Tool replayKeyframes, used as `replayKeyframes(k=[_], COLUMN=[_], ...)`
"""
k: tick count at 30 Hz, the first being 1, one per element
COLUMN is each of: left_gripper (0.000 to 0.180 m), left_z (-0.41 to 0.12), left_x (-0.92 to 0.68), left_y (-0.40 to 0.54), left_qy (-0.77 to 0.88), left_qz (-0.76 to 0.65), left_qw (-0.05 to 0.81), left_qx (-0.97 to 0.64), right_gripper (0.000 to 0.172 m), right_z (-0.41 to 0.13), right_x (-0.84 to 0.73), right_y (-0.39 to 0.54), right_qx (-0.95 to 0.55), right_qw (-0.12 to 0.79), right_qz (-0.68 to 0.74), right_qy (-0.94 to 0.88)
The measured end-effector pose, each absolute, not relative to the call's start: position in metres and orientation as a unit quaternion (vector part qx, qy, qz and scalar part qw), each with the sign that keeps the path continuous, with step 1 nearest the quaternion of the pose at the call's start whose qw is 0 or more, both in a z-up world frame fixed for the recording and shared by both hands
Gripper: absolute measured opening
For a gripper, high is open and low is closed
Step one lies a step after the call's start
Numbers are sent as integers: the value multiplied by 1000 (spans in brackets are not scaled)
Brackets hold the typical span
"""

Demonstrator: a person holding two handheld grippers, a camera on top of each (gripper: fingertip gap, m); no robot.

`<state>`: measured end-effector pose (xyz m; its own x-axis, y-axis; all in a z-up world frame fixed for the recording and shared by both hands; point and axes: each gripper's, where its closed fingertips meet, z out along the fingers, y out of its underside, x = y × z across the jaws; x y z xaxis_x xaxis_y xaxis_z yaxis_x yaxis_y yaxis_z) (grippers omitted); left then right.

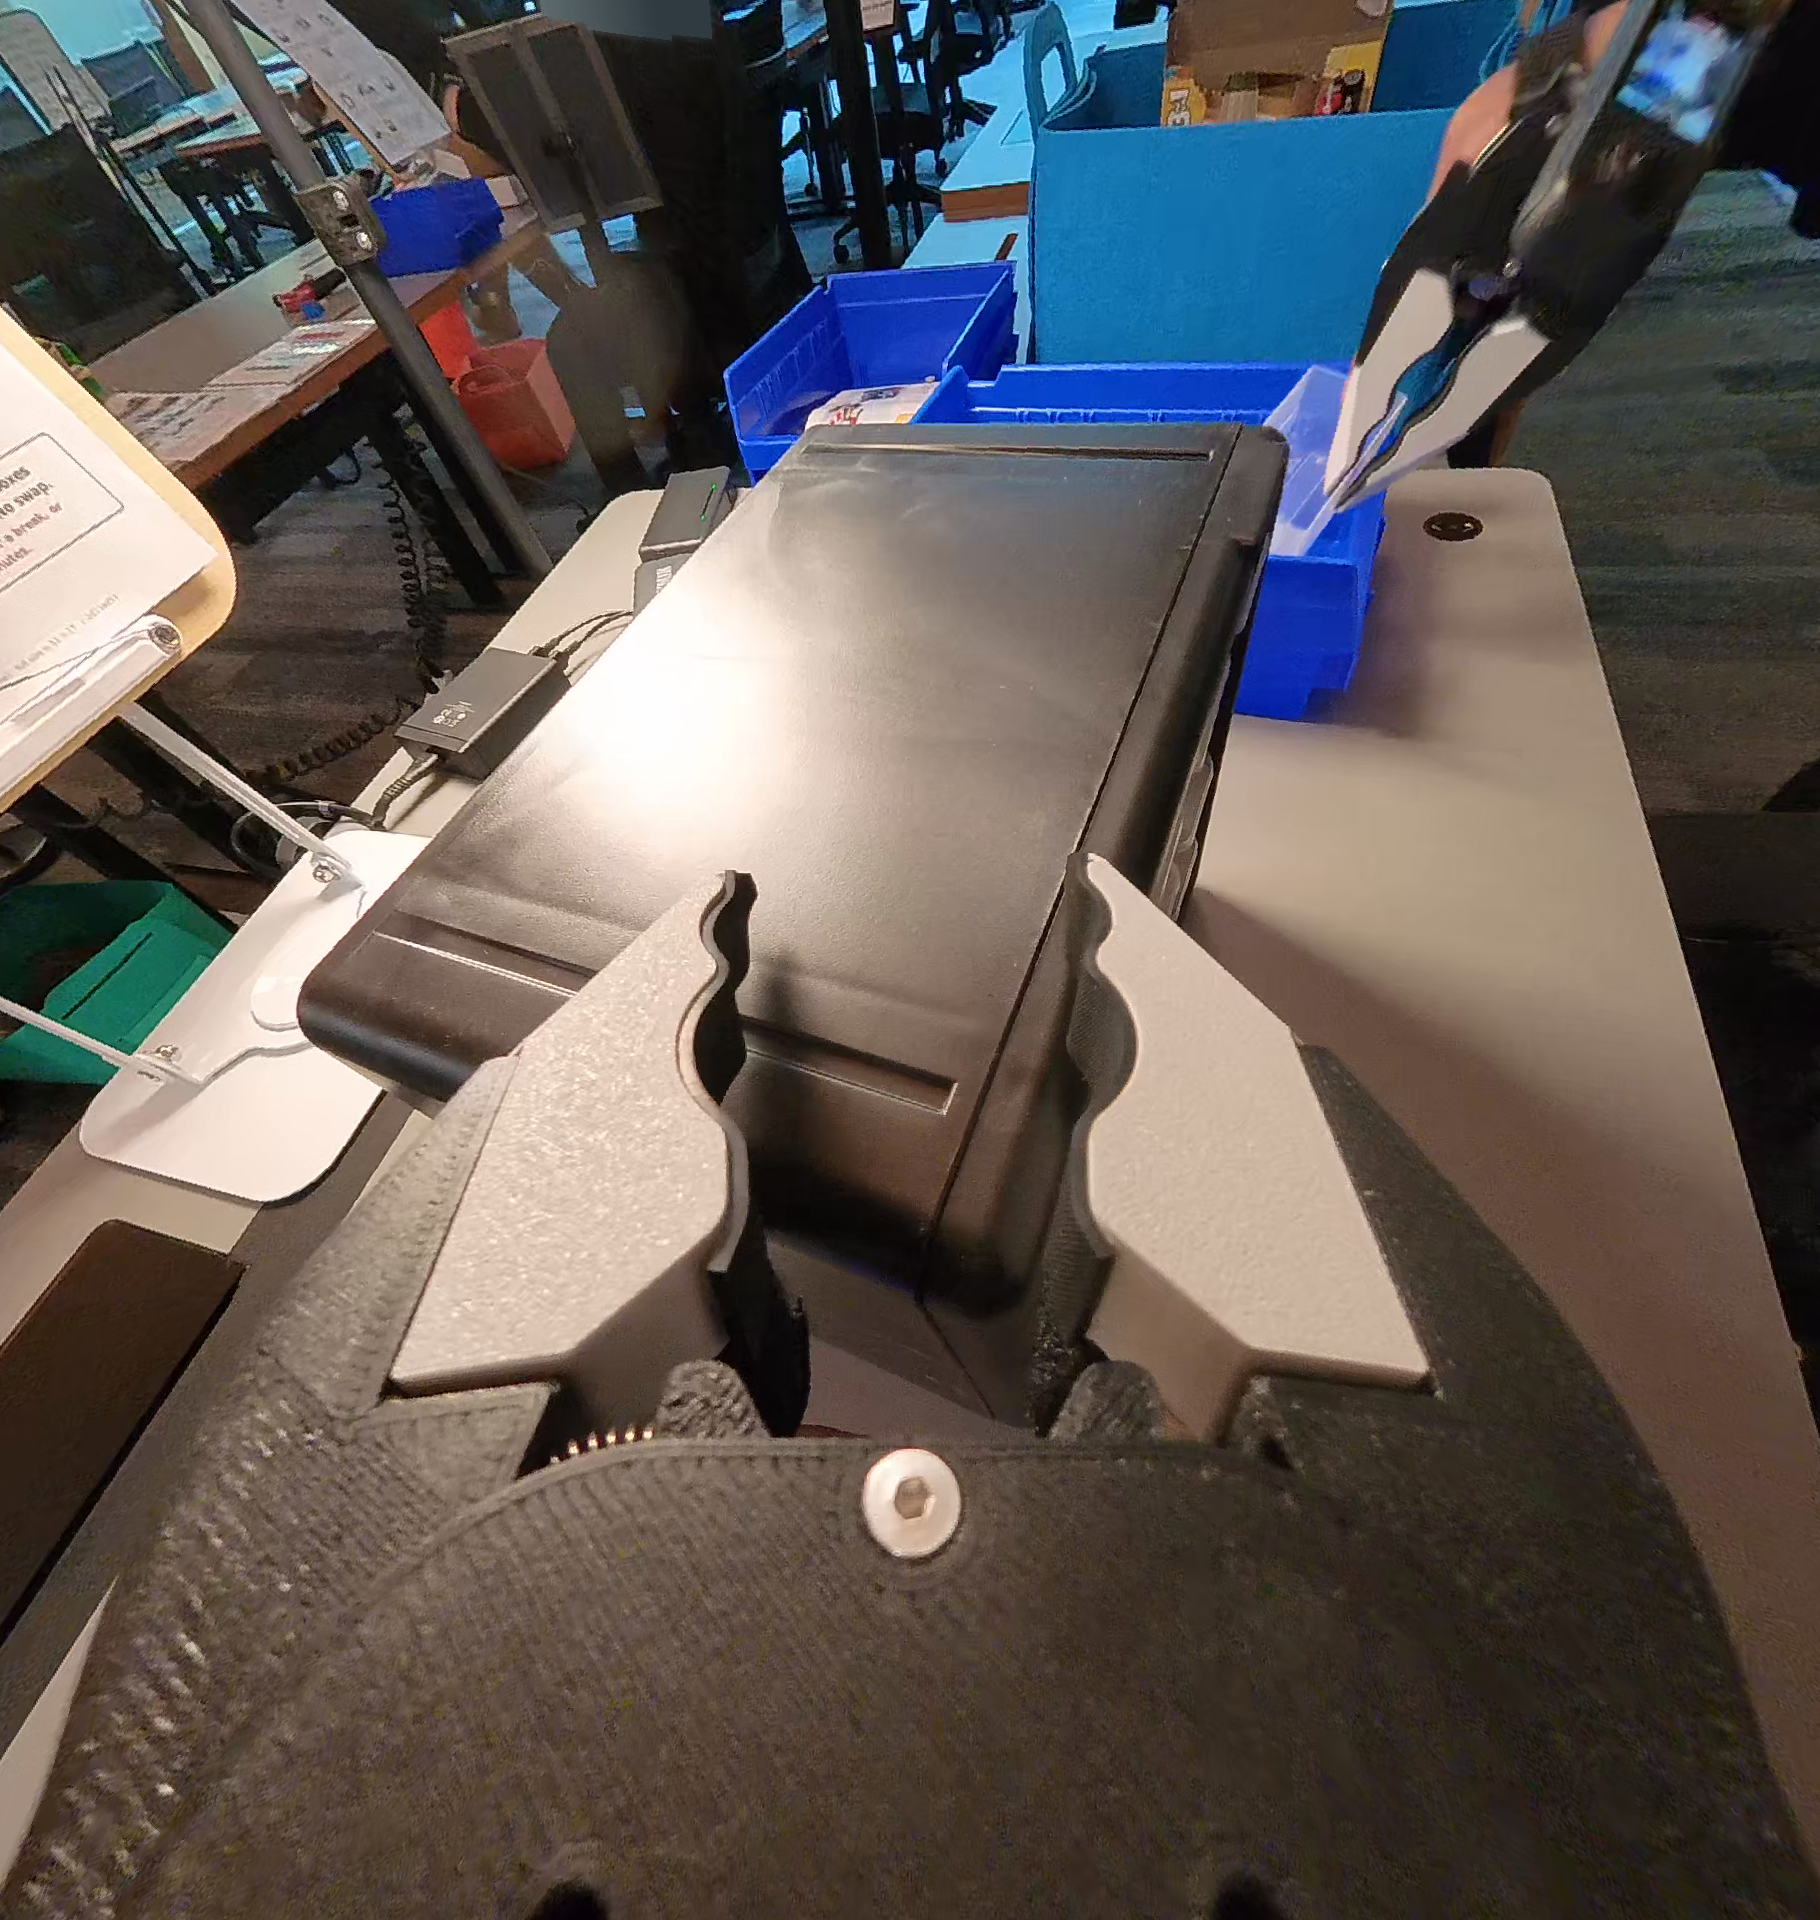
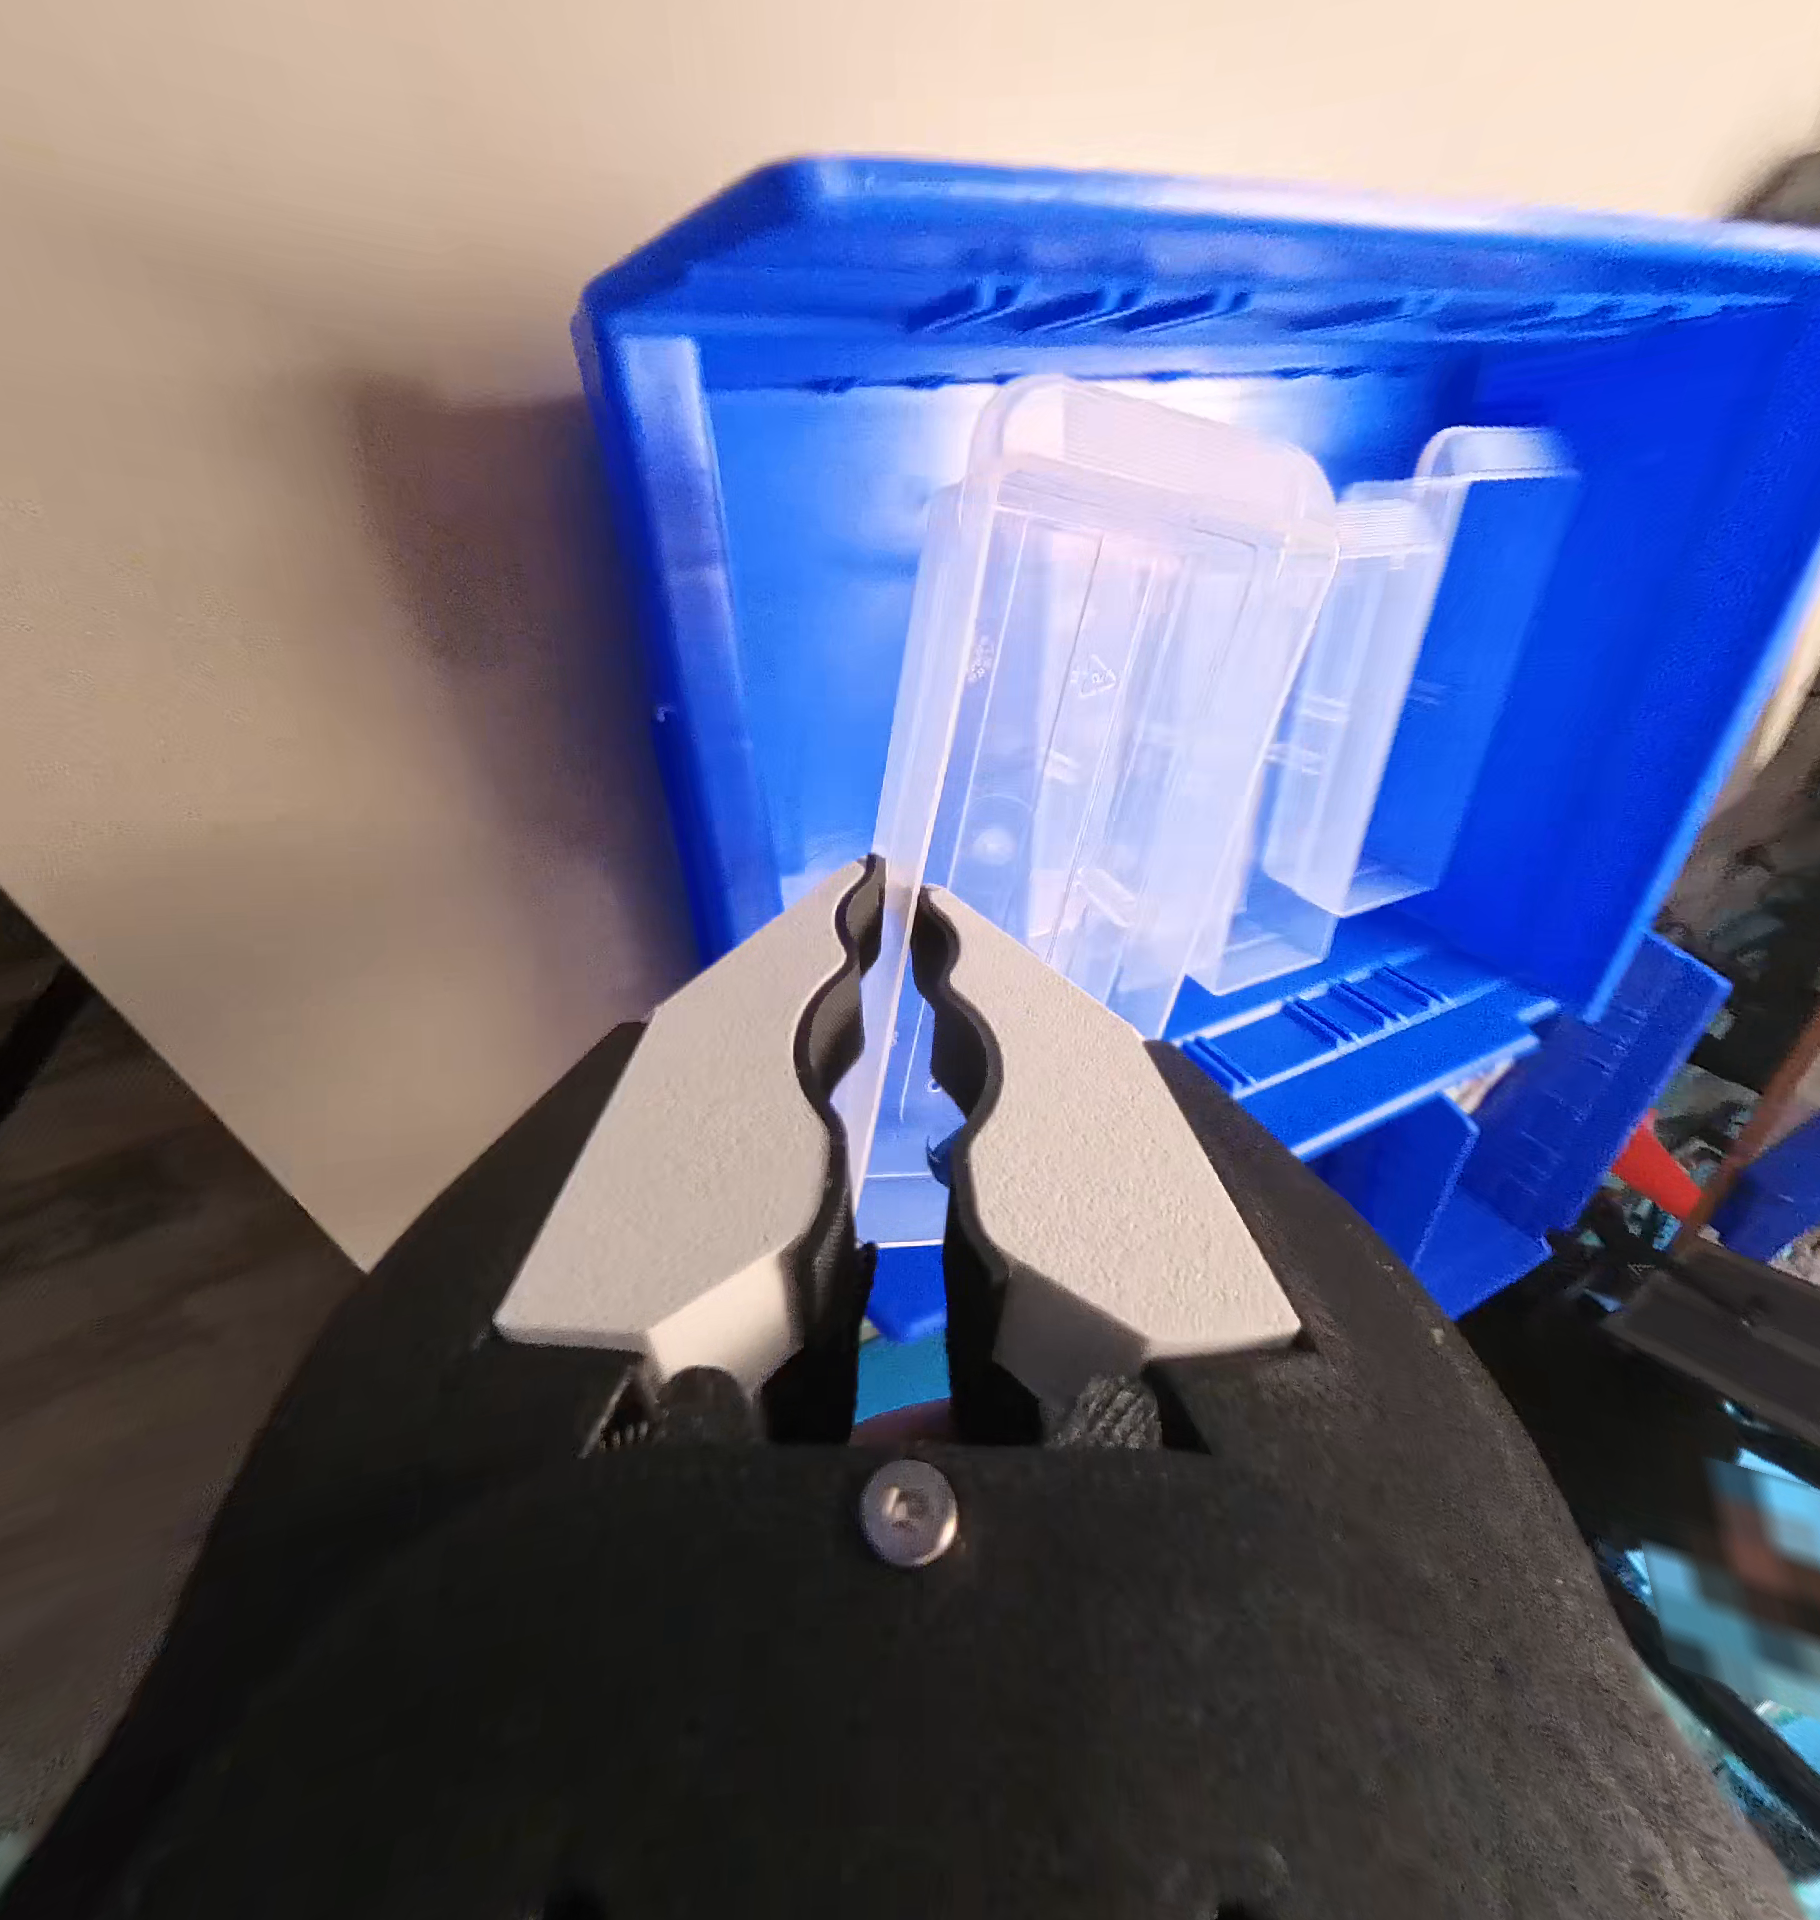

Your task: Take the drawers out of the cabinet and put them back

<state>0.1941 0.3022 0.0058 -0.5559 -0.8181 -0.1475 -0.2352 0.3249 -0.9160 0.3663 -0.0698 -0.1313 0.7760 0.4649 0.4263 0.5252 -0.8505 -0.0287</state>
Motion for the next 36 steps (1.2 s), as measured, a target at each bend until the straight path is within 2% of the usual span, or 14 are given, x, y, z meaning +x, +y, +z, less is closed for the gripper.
replayKeyframes(k=[8, 13, 16, 18, 20, 26, 32, 36], left_gripper=[62, 62, 62, 61, 61, 61, 66, 71], left_z=[6, 6, 6, 6, 8, 25, 51, 46], left_x=[194, 194, 194, 193, 191, 180, 181, 165], left_y=[303, 303, 303, 302, 300, 287, 303, 333], left_qy=[751, 750, 750, 752, 753, 741, 685, 597], left_qz=[-467, -467, -467, -468, -471, -514, -551, -586], left_qw=[311, 311, 311, 311, 311, 300, 355, 421], left_qx=[-349, -349, -349, -345, -339, -309, -318, -350], right_gripper=[8, 12, 26, 43, 55, 67, 63, 62], right_z=[-179, -185, -178, -169, -155, -104, -32, -26], right_x=[382, 386, 389, 393, 394, 383, 319, 283], right_y=[-74, -74, -74, -75, -74, -71, 12, 73], right_qx=[-933, -938, -942, -946, -950, -937, -842, -767], right_qw=[-27, -14, 12, 36, 80, 242, 508, 617], right_qz=[-171, -170, -188, -203, -214, -225, -178, -123], right_qy=[-316, -300, -277, -251, -213, -111, 30, 129])
